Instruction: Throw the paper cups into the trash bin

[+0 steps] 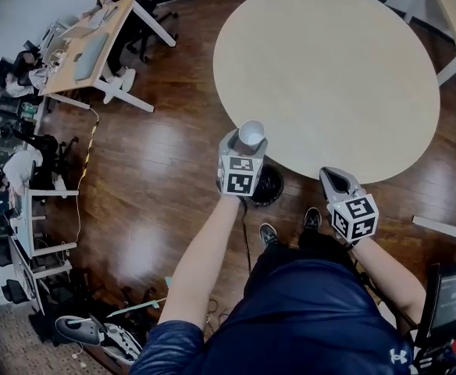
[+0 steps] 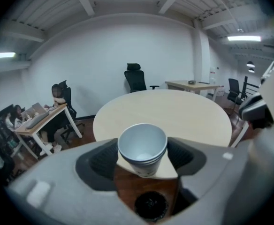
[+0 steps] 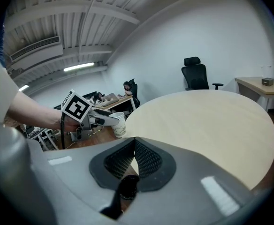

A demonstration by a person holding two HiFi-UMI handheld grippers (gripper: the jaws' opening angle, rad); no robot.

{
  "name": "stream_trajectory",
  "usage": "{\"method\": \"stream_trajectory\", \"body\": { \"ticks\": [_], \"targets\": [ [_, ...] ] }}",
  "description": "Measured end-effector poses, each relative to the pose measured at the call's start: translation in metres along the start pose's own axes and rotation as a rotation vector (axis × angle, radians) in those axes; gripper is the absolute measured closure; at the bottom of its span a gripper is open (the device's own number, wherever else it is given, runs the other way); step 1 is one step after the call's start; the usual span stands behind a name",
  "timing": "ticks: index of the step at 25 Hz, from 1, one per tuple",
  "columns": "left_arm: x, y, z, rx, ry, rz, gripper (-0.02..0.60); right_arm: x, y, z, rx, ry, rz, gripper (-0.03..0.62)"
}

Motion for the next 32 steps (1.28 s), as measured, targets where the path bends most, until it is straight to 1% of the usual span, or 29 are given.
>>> {"method": "stream_trajectory", "body": {
  "ticks": [4, 7, 11, 13, 16, 20, 24, 27, 32],
  "targets": [
    [0.028, 0.007, -0.025, -0.03, -0.008, -0.029, 0.252, 0.009, 0.015, 0.014, -0.046, 0.02, -0.015, 0.583],
    [0.047, 0.013, -0.046, -0.052, 0.007, -0.045, 0.252, 0.009, 0.034, 0.019, -0.092, 0.044, -0.031, 0.583],
    [0.076, 0.024, -0.065, -0.072, 0.036, -0.087, 0.252, 0.016, 0.064, 0.032, -0.155, 0.084, -0.064, 0.583],
    [0.095, 0.029, -0.071, -0.066, 0.045, -0.102, 0.252, 0.023, 0.079, 0.037, -0.167, 0.102, -0.081, 0.583],
    [0.121, 0.032, -0.072, -0.03, 0.064, -0.115, 0.252, 0.034, 0.094, 0.04, -0.146, 0.13, -0.078, 0.583],
    [0.15, 0.031, -0.054, 0.042, 0.097, -0.092, 0.252, 0.053, 0.108, 0.038, -0.094, 0.149, -0.034, 0.584],
    [0.189, 0.02, -0.02, 0.112, 0.127, -0.073, 0.252, 0.092, 0.114, 0.045, -0.069, 0.198, -0.008, 0.583],
    [0.217, 0.013, 0.006, 0.133, 0.167, -0.099, 0.252, 0.117, 0.109, 0.059, -0.072, 0.218, 0.009, 0.583],
    [0.257, -0.009, 0.045, 0.143, 0.209, -0.144, 0.252, 0.164, 0.075, 0.094, -0.084, 0.277, 0.046, 0.583]
  ]
}}
Point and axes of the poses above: the fingertips, and each gripper's own axes: z forward along the fingers, y to its left, x out of its underside, the point moved 7 cm from there along -z, backward along the fingers, and after that the axes turned 4 degrees about y, right-handed, at the moved point
